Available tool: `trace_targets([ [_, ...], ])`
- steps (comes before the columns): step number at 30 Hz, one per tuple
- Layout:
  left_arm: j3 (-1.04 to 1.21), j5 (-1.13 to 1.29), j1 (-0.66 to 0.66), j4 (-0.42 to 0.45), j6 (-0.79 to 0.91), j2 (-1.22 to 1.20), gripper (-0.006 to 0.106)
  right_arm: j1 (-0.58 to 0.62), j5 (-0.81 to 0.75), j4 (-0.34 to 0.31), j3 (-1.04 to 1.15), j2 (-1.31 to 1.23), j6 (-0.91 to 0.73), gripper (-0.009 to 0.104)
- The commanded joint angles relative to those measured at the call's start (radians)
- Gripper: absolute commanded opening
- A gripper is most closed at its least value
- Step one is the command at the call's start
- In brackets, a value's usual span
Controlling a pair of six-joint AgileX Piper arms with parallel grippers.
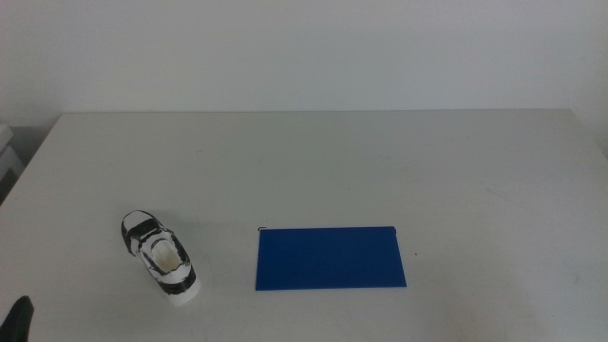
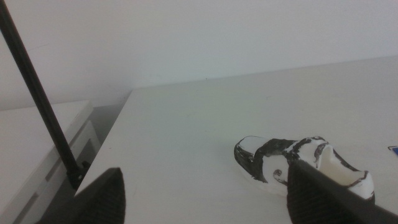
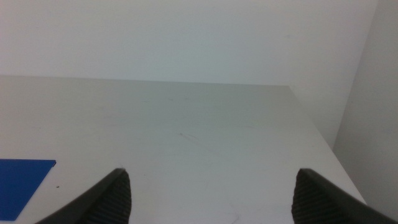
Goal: Use one arm to grab the shoe from the table and place it on the mat.
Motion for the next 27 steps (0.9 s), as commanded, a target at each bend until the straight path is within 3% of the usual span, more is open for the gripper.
trace_targets([
  [1, -0.009, -0.085, -0.001, -0.02, -0.012, -0.015, 0.087, -0.005, -0.079, -0.008, -0.01, -0.02, -0.013, 0.066],
  [13, -0.319, -0.063, -0.001, -0.037, -0.061, 0.343, 0.087, -0.005, -0.079, -0.008, -0.01, -0.02, -0.013, 0.066],
  [27, -0.749, 0.189, -0.001, -0.036, -0.052, 0.661, 0.087, -0.005, -0.079, -0.008, -0.01, -0.02, -0.013, 0.066],
])
